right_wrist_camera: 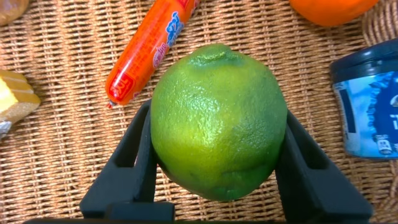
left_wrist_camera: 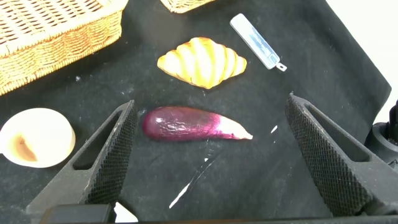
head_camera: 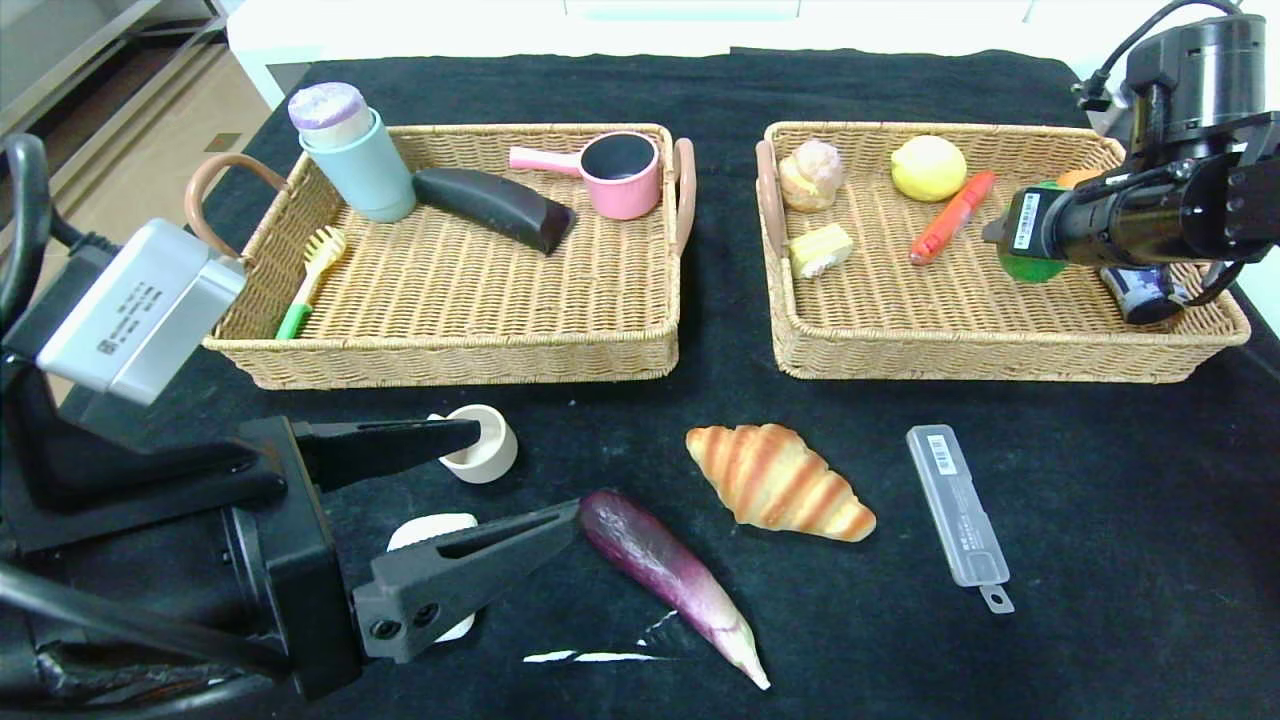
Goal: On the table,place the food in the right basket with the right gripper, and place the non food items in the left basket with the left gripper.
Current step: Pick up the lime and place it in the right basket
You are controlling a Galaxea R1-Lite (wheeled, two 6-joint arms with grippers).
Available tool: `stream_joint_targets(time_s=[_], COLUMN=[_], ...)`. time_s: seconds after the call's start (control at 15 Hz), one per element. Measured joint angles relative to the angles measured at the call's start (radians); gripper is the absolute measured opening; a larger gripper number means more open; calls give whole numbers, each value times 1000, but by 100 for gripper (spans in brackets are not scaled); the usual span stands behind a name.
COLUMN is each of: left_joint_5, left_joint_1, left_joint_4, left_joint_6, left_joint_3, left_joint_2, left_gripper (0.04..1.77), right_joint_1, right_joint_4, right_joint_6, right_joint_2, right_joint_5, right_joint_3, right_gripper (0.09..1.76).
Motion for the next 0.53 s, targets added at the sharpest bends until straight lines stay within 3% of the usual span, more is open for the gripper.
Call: stream_joint_targets(time_s=[0.53], left_joint_5=[0], left_joint_1=[-6], left_joint_4=[0], left_joint_6=[-1], left_joint_3=[0], left_joint_2=[-1], left_gripper=[172], right_joint_1=[11], right_joint_4=[5], right_joint_6=[-1], right_joint_2=[-10], right_joint_5=[-1], right_joint_3=[2], right_gripper=[148])
